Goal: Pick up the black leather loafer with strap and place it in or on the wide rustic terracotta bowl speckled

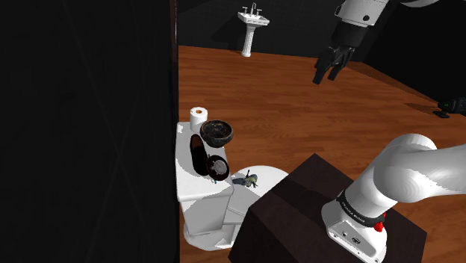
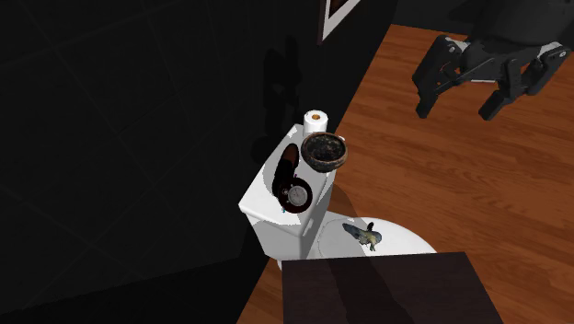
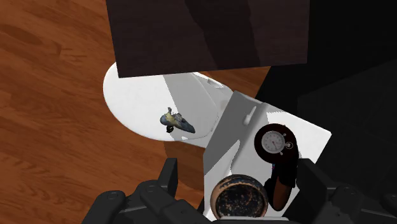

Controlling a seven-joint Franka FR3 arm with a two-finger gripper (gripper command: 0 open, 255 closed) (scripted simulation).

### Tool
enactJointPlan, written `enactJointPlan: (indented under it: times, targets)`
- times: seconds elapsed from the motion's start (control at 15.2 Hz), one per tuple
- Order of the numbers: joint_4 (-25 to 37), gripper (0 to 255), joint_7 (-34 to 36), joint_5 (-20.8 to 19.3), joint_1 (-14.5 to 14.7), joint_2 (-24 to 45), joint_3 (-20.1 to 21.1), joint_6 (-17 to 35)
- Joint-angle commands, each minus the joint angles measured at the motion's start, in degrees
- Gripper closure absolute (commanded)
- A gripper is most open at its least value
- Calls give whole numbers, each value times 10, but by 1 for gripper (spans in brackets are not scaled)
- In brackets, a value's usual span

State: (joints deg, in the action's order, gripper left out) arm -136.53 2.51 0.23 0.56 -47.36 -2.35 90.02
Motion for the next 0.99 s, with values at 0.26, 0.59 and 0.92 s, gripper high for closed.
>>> enactJointPlan:
  times: [0.26,0.59,0.92]
  targets:
    - [-26,0,38,15,5,48,28,70]
    - [-41,0,84,29,10,127,63,157]
    - [-34,0,130,33,13,222,94,240]
